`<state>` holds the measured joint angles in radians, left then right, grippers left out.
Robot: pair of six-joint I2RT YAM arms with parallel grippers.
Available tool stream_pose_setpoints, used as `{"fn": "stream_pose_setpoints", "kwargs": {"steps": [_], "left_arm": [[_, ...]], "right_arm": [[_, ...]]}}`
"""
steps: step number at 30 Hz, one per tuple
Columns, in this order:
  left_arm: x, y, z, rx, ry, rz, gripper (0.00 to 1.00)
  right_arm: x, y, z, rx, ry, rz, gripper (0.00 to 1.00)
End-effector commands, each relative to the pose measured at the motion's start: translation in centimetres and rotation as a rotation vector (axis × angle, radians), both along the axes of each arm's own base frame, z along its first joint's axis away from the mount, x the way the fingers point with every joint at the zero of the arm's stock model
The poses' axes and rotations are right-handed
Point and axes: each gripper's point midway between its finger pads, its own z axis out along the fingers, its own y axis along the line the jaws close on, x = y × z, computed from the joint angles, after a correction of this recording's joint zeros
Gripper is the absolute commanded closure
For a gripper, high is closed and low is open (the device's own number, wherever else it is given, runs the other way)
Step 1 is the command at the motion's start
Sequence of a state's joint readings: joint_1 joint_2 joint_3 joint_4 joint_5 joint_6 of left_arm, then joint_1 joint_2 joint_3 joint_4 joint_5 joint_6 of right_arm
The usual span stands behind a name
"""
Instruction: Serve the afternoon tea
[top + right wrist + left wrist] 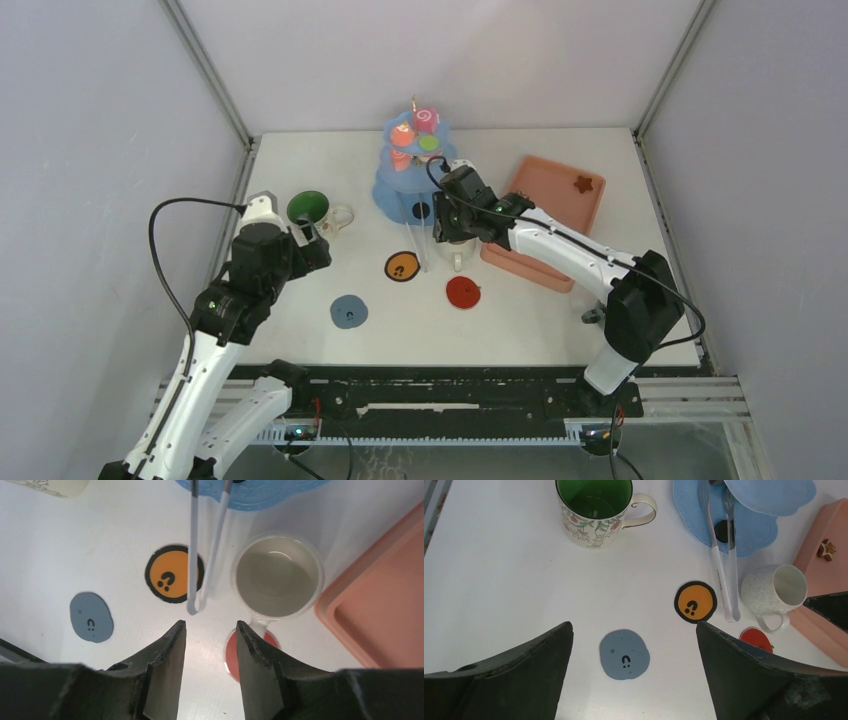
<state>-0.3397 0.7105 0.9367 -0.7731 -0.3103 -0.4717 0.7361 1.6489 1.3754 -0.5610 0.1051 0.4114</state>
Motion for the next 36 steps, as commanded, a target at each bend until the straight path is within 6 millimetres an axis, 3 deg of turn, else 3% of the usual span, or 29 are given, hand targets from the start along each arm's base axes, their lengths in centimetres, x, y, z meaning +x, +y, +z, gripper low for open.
{"fn": "stream_pose_setpoints", "kwargs": {"steps": [1,6,16,25,30,36], "left_arm": [[0.2,-0.1,0.8,-0.030,-0.036,0.009,0.03],[0.0,-0.1,0.4,-0.033,-0.028,0.008,0.03],[-0.6,0.3,0.5,-0.034,-0.035,0.018,0.03],[-0.8,0.5,0.1,-0.032,-0.028,0.027,0.03],[-0.8,0.4,-0.1,-0.036,-0.023,0.024,0.03],[-0.8,0.4,0.3,-0.035,-0.031,0.026,0.03]], "right_arm": [[-0.6,2.9,3.2,0.108,-0.083,-0.028,0.52],[-1.6,6.0,2.0,0.098,-0.079,-0.028,0.53],[1.5,9.2,-2.2,-0.030,-0.059,-0.027,0.54],[4.1,8.4,-5.6,-0.164,-0.087,-0.003,0.54],[5.0,8.5,-7.7,-0.130,-0.037,0.025,0.54],[5.2,8.7,-8.9,-0.149,-0.032,0.048,0.64]]}}
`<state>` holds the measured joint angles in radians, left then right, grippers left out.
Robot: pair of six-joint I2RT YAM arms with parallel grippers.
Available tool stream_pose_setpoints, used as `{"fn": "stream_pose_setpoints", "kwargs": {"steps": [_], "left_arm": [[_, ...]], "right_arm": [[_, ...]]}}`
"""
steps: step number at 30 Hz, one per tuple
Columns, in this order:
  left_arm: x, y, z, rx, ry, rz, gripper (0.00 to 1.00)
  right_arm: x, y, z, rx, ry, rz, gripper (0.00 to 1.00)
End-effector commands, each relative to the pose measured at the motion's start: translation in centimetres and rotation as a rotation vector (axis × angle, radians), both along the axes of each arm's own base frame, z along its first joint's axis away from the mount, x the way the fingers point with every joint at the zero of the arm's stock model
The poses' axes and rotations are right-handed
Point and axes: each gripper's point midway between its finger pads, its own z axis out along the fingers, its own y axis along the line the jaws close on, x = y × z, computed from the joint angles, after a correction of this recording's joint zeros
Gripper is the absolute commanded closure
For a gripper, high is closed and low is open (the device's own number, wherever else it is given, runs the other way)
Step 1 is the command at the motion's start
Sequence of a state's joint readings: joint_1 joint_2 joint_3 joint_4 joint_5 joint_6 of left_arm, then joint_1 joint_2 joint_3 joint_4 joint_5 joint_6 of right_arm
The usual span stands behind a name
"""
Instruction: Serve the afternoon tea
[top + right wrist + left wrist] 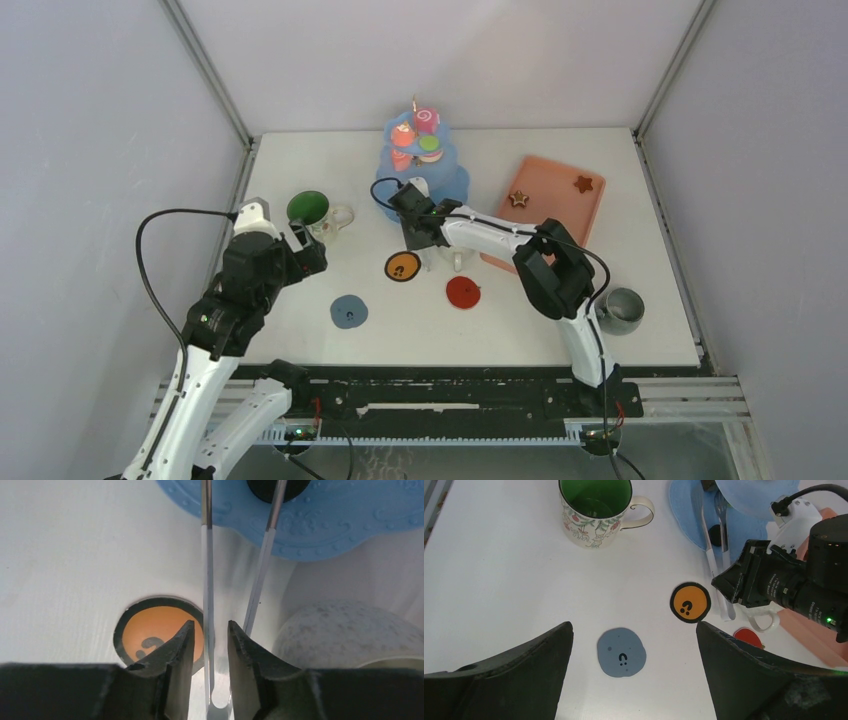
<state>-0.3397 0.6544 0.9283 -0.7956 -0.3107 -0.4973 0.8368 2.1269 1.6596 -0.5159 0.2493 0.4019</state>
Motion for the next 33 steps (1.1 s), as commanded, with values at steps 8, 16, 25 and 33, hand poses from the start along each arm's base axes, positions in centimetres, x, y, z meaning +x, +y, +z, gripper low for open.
{"fn": "stream_pose_setpoints", "kwargs": {"steps": [8,16,25,33], "left_arm": [[0.3,0.0,-0.1,-0.005,-0.003,0.004,0.03],[0.5,0.1,0.1,0.004,-0.003,0.009,0.03],[0.7,-0.1,0.1,0.003,-0.002,0.006,0.03],[0.7,0.2,-0.1,0.005,0.000,0.021,0.03]], "right_arm": [[0.9,1.3,1.4,0.019,-0.054,0.069,0.85],[-0.5,0.6,3.3,0.004,-0.092,0.093,1.00],[-4.7,0.3,5.8,0.027,-0.106,0.152,1.00],[-10.6,1.5,5.3,0.073,-0.047,0.255,1.00]]}}
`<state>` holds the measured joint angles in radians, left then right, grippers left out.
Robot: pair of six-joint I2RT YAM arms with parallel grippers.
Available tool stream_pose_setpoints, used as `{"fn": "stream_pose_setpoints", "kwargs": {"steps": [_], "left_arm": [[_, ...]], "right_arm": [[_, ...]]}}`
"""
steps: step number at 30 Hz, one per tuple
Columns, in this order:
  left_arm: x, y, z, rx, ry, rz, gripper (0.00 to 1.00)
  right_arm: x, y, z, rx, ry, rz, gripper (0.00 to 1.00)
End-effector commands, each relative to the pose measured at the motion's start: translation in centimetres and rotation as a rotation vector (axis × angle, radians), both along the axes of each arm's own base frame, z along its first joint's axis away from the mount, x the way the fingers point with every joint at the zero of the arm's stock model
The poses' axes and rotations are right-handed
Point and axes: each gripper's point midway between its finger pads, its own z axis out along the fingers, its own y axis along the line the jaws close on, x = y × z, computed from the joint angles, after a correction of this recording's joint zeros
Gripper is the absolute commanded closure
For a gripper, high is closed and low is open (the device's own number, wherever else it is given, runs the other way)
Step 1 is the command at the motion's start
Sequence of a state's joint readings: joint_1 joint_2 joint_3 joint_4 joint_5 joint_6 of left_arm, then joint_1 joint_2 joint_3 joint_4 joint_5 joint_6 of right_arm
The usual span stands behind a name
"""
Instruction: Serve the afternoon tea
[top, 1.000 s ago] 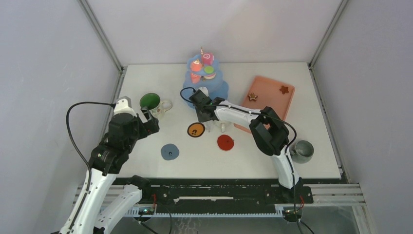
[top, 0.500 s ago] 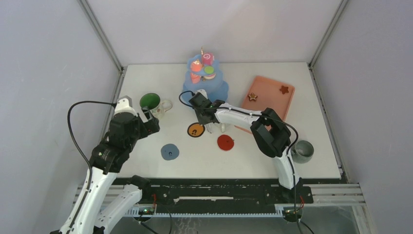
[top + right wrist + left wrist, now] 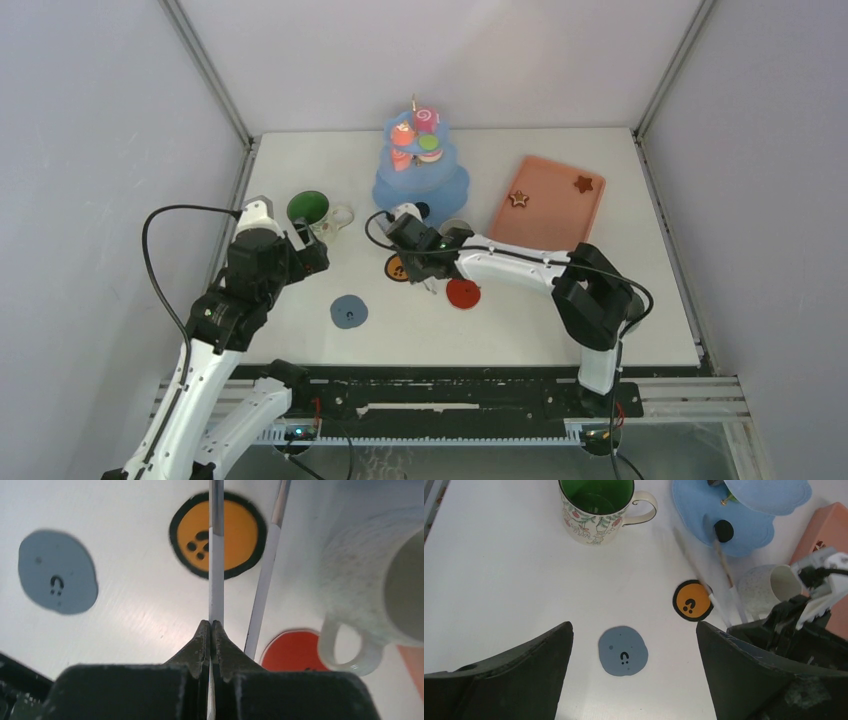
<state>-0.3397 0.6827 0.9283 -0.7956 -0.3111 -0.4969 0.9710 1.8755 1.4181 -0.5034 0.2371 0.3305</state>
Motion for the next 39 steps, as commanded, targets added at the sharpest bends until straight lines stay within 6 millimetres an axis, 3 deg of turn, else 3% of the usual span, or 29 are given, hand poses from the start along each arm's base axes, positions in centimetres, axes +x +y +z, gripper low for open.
{"fn": "stream_pose_setpoints", "kwargs": {"steps": [1,10,16,19,20,25,26,39], "left_arm": [[0.4,0.3,0.4,-0.006,-0.025,0.022,0.03],[0.3,0.1,0.2,-0.018,-0.023,0.016,0.03],[0.1,0.1,0.1,-0.021,-0.025,0.018,0.03],[0.1,0.0,0.1,-0.024,-0.022,0.015,0.03],[0.2,0.0,0.1,-0.025,-0.022,0.015,0.03],[0.4,-0.2,-0.1,-0.029,-0.016,0.009,0.03],[0.4,-0.3,-0.2,-0.030,-0.013,0.006,0.03],[0.4,-0.3,-0.2,-0.033,-0.015,0.009,0.03]], "right_arm": [[-3.2,1.8,1.7,0.091,-0.003,0.086,1.00],[-8.3,4.4,0.2,0.176,0.025,0.302,1.00],[-9.6,4.8,-1.5,0.171,0.052,0.341,0.99],[-9.5,4.4,-1.1,0.181,0.035,0.332,0.65],[-9.4,4.4,-0.6,0.194,0.022,0.325,0.57],[-8.0,3.5,0.2,0.195,-0.041,0.236,0.34],[-7.9,3.4,0.0,0.190,-0.045,0.222,0.26],[-7.2,5.6,-4.2,0.154,-0.135,0.217,0.21]]}}
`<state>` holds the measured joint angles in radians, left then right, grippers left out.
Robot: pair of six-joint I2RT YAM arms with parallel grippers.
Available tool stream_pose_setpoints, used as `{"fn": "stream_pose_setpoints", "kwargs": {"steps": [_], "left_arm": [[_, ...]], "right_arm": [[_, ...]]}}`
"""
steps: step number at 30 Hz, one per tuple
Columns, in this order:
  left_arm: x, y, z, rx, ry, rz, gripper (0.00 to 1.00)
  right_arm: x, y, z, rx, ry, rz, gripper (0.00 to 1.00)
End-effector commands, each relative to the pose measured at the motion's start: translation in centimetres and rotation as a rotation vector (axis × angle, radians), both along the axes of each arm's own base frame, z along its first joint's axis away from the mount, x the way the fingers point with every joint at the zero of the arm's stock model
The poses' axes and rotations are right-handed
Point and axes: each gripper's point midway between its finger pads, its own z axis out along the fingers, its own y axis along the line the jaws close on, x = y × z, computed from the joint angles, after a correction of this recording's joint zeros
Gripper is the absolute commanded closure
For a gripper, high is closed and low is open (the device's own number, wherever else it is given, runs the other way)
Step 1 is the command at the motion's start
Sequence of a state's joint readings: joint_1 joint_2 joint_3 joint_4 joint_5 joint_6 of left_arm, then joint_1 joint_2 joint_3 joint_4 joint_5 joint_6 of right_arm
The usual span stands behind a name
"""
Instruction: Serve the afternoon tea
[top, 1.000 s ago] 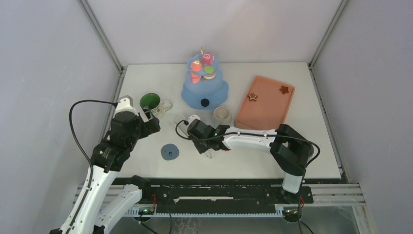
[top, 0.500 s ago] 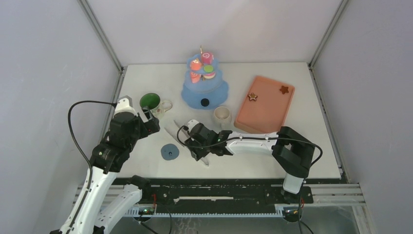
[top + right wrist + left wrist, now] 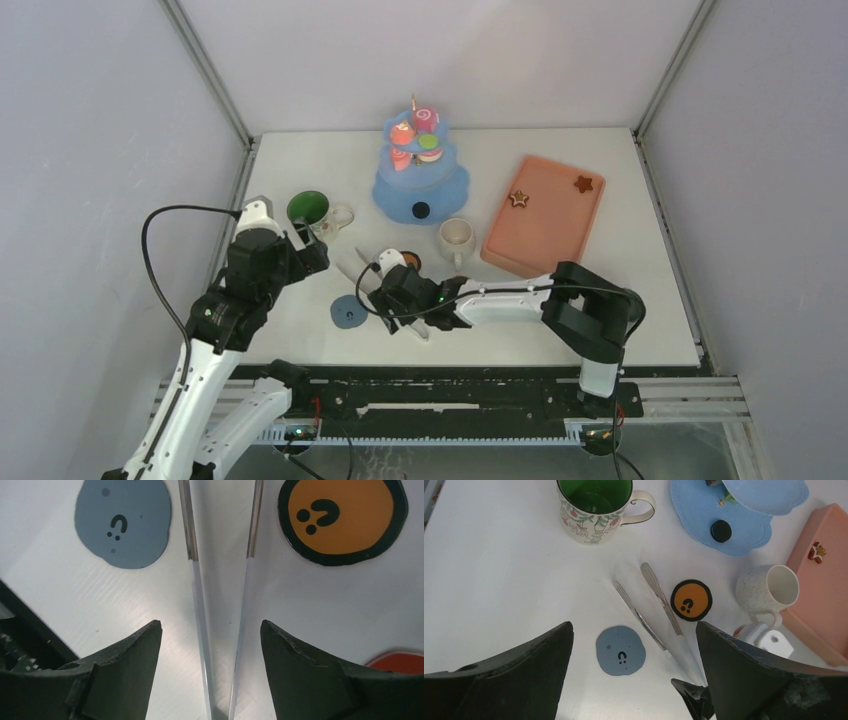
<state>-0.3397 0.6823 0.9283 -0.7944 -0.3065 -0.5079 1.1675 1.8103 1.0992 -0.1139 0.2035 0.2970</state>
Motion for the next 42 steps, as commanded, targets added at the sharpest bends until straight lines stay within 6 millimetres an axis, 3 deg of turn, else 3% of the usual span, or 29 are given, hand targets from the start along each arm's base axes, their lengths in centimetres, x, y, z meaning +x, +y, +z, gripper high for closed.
{"fn": "stream_pose_setpoints", "kwargs": {"steps": [1,5,11,17,21,26,30,33,38,42], "left_arm": [[0.4,-0.1,-0.2,-0.021,-0.016,0.009,0.03],[0.2,0.0,-0.1,-0.019,-0.018,0.013,0.03],[0.1,0.1,-0.2,-0.018,-0.018,0.015,0.03],[0.1,0.1,-0.2,-0.018,-0.017,0.015,0.03],[0.1,0.0,-0.2,-0.019,-0.017,0.012,0.03],[0.2,0.2,0.1,-0.012,-0.024,0.013,0.03],[0.0,1.7,1.7,0.065,-0.050,0.049,0.02],[0.1,2.6,3.9,0.111,-0.091,0.066,0.02],[0.5,2.8,6.3,0.099,-0.136,0.088,0.02],[1.1,1.3,8.0,0.009,-0.209,0.043,0.02]], "right_arm": [[1.3,1.6,-0.6,0.049,-0.079,-0.036,0.21],[1.8,2.1,-1.4,0.063,-0.110,-0.076,0.24],[2.1,2.3,-3.0,0.062,-0.108,-0.100,0.38],[2.0,2.3,-4.1,0.050,-0.089,-0.095,0.42],[2.1,2.3,-3.8,0.053,-0.092,-0.090,0.54],[2.0,2.5,0.2,0.099,-0.127,-0.058,0.72],[2.2,1.5,5.8,0.165,-0.160,-0.063,0.88],[1.9,0.2,10.3,0.215,-0.189,-0.054,0.90],[2.1,-4.8,16.2,0.269,-0.194,-0.123,0.92],[5.1,-12.4,19.2,0.277,-0.202,-0.348,0.92]]}}
